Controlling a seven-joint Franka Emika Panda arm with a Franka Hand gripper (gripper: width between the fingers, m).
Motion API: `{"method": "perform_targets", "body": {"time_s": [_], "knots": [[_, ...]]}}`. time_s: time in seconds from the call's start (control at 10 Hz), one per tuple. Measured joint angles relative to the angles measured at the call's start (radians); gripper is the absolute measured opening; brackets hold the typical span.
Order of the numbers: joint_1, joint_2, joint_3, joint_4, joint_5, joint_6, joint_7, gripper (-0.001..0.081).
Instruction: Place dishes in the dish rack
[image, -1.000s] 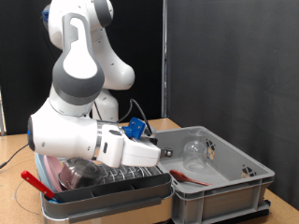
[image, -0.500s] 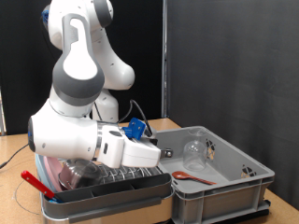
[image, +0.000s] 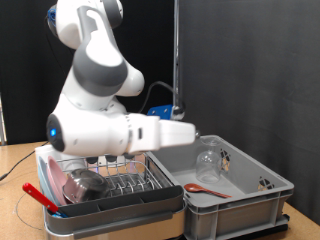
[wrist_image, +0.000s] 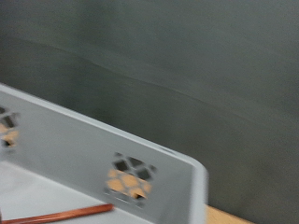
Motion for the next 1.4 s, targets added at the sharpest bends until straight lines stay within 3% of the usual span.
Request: {"method": "perform_targets", "body": {"time_s": [0.2,0.4,0.5,0.6,0.7,1.0,1.4], "knots": [[0.041,-0.021,0.033,0.037,-0.151,-0.031,-0.086,0.0803],[0.099,-0.047,0.059,0.062,-0.325,-0.057,-0.112,0.0803],[0.125,-0.047,0.070,0.081,-0.342,-0.138,-0.054,0.0803],[0.133,0.008,0.072,0.139,-0.323,-0.258,0.044,0.0803],[0.133,0.002,0.073,0.130,-0.333,-0.201,-0.001,0.0803],[0.144,-0.024,0.110,0.127,-0.456,-0.143,-0.230,0.0803],[0.234,-0.054,0.197,0.140,-0.716,-0.122,-0.447,0.0803]]}}
